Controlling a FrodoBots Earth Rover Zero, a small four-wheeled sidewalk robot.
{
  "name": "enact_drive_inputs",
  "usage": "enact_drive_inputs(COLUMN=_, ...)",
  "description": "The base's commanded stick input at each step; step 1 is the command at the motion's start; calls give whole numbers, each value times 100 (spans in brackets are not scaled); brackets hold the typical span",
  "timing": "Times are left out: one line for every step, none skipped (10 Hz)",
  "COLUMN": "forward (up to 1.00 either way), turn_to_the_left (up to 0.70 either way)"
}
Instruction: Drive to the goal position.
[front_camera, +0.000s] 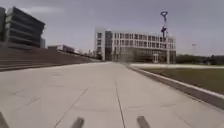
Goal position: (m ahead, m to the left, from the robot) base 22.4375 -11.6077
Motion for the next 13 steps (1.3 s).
enact_drive_inputs(forward=70, turn_to_the_left=0)
enact_drive_inputs(forward=70, turn_to_the_left=0)
enact_drive_inputs(forward=70, turn_to_the_left=0)
enact_drive_inputs(forward=70, turn_to_the_left=0)
enact_drive_inputs(forward=70, turn_to_the_left=0)
enact_drive_inputs(forward=70, turn_to_the_left=0)
enact_drive_inputs(forward=70, turn_to_the_left=0)
enact_drive_inputs(forward=70, turn_to_the_left=0)
enact_drive_inputs(forward=70, turn_to_the_left=0)
enact_drive_inputs(forward=70, turn_to_the_left=0)
enact_drive_inputs(forward=70, turn_to_the_left=0)
enact_drive_inputs(forward=70, turn_to_the_left=0)
enact_drive_inputs(forward=70, turn_to_the_left=0)
